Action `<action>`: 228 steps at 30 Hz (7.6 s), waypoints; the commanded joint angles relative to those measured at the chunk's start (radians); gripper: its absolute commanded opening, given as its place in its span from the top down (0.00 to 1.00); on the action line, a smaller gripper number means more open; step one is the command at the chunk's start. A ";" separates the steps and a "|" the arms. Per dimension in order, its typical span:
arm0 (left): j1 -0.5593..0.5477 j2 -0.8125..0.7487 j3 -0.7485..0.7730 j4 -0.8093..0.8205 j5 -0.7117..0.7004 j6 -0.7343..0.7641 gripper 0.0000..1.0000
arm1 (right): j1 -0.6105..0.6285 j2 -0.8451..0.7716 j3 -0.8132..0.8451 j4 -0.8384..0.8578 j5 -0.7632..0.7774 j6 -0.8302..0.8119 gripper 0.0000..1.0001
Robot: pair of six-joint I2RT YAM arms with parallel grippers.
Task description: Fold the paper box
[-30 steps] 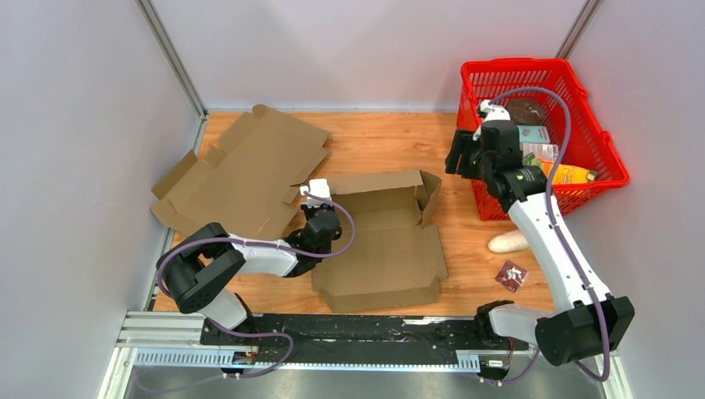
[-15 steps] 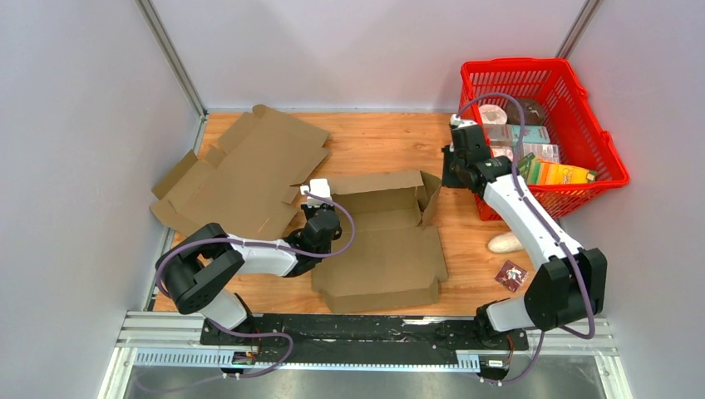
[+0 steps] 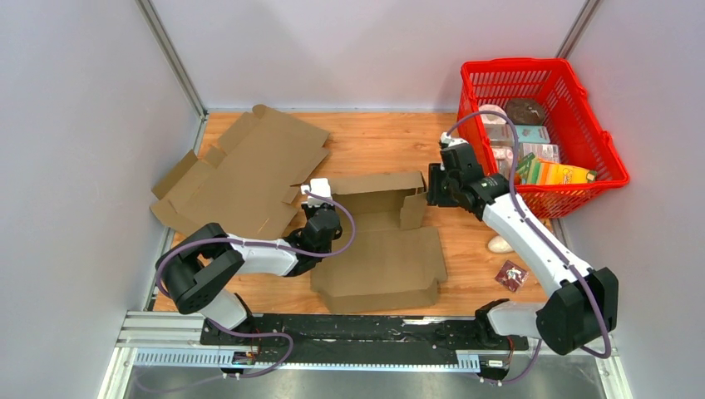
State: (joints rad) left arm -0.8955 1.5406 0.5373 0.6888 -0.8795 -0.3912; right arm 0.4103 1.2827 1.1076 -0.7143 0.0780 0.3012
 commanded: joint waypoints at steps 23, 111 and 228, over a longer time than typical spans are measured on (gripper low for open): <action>-0.008 0.009 0.027 -0.040 0.047 -0.018 1.00 | 0.053 -0.145 -0.396 0.746 0.060 -0.278 0.37; -0.008 -0.045 0.015 -0.067 0.024 -0.024 1.00 | 0.106 -0.083 -0.669 1.078 0.174 0.036 0.00; -0.008 -0.060 0.043 -0.172 0.013 -0.066 1.00 | 0.009 -0.079 -0.571 1.112 -0.173 -0.459 0.34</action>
State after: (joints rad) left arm -0.8963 1.5082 0.5919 0.5049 -0.8917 -0.4641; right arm 0.4240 1.1694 0.5037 0.2260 -0.0212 -0.0635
